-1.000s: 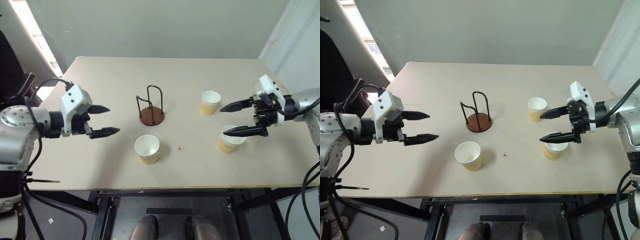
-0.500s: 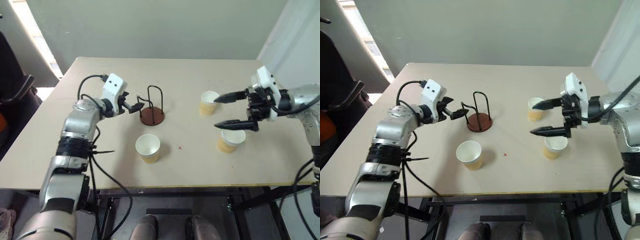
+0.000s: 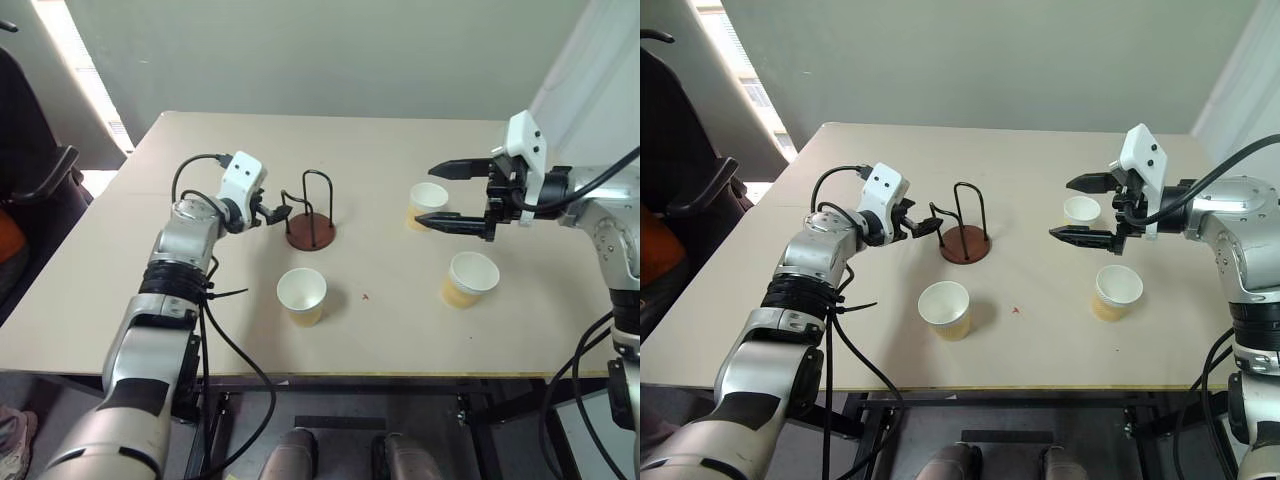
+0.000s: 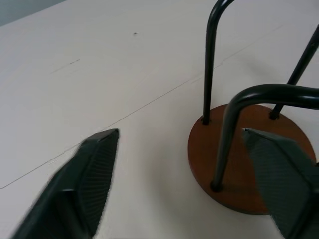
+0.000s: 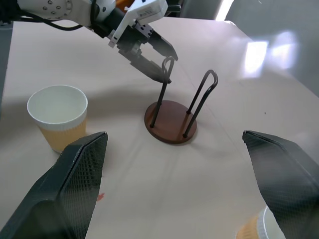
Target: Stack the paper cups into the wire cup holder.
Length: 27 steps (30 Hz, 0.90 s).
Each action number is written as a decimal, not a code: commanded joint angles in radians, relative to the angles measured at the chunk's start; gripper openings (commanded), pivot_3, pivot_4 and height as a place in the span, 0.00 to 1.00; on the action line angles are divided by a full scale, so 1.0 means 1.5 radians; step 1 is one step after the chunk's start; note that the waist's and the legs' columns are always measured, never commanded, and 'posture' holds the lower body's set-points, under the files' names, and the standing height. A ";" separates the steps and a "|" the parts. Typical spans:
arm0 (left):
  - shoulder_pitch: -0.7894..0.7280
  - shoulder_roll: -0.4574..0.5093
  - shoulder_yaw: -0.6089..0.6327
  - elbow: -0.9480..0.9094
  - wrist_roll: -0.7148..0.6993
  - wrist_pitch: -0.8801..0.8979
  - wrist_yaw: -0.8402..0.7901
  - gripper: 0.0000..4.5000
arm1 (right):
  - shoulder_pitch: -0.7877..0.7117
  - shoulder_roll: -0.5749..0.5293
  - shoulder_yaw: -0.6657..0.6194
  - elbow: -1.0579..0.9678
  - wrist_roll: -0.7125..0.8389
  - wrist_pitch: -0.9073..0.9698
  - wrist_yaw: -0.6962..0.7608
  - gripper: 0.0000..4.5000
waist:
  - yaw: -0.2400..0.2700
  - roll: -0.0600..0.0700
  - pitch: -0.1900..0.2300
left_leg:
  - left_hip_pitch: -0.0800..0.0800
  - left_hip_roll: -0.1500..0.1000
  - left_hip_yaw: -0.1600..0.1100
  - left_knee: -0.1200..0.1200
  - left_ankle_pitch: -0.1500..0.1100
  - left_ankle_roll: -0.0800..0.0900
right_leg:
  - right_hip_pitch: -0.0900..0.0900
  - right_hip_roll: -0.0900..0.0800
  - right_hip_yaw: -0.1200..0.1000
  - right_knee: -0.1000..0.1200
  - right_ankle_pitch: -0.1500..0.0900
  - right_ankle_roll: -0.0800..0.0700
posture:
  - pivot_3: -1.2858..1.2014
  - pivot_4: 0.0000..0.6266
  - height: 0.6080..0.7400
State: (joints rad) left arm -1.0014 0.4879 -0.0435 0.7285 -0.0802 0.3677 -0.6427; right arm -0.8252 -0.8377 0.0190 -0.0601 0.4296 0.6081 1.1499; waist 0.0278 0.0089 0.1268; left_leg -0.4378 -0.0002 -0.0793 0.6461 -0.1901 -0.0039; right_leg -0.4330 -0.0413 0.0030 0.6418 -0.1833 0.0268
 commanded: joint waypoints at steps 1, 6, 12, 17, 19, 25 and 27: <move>-0.024 -0.003 0.022 0.006 -0.004 -0.021 0.007 0.57 | 0.000 -0.012 -0.027 -0.018 0.002 -0.007 -0.011 1.00 | 0.000 0.000 0.000 | 0.000 0.000 0.000 0.000 0.000 0.000 | 0.000 0.000 0.000 0.000 0.000 0.000 | 0.52 0.24 1.00; -0.026 -0.006 0.028 0.019 -0.005 -0.029 0.003 0.18 | -0.001 -0.013 -0.029 -0.018 0.003 -0.008 -0.015 1.00 | 0.000 0.000 0.000 | 0.000 0.000 0.000 0.000 0.000 0.000 | 0.000 0.000 0.000 0.000 0.000 0.000 | 0.52 0.24 1.00; -0.032 -0.015 0.036 0.035 -0.009 -0.046 -0.004 0.01 | -0.006 -0.014 -0.028 -0.008 -0.001 -0.015 -0.018 1.00 | 0.000 0.000 0.000 | 0.000 0.000 0.000 0.000 0.000 0.000 | 0.000 0.000 0.000 0.000 0.000 0.001 | 0.52 0.24 1.00; -0.026 -0.012 0.046 -0.005 -0.034 -0.024 -0.042 0.01 | -0.006 -0.015 -0.028 -0.007 0.000 -0.019 -0.020 1.00 | 0.000 0.000 0.000 | 0.000 0.000 0.000 0.000 0.000 0.000 | 0.000 0.000 0.000 0.000 -0.001 0.001 | 0.52 0.24 1.00; -0.020 -0.001 0.045 -0.052 -0.054 0.008 -0.083 0.01 | -0.006 -0.018 -0.027 -0.005 -0.001 -0.020 -0.016 1.00 | 0.000 0.000 0.000 | 0.000 0.000 0.001 0.000 0.000 0.000 | 0.000 0.000 0.000 0.000 -0.001 0.002 | 0.52 0.24 1.00; 0.024 0.035 0.015 -0.328 -0.143 0.169 -0.203 0.01 | 0.011 -0.065 -0.024 -0.016 0.026 -0.005 0.056 1.00 | 0.002 0.000 0.000 | -0.002 0.000 0.001 0.000 0.001 -0.001 | 0.000 0.000 0.000 -0.001 -0.002 0.003 | 0.52 0.24 1.00; 0.041 0.040 -0.007 -0.411 -0.163 0.206 -0.226 0.01 | 0.038 -0.096 -0.021 -0.039 0.043 0.002 0.103 1.00 | 0.004 0.000 0.000 | -0.002 -0.001 0.001 0.001 0.001 -0.001 | 0.000 0.000 0.000 -0.001 -0.002 0.003 | 0.52 0.24 1.00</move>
State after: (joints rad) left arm -0.9498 0.5359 -0.0309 0.2358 -0.2832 0.6326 -0.9453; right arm -0.7846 -0.9441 0.0169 -0.0686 0.4570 0.6040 1.2446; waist 0.0344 0.0085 0.1271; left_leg -0.4413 -0.0015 -0.0782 0.6473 -0.1894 -0.0057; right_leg -0.4330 -0.0415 0.0038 0.6396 -0.1872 0.0319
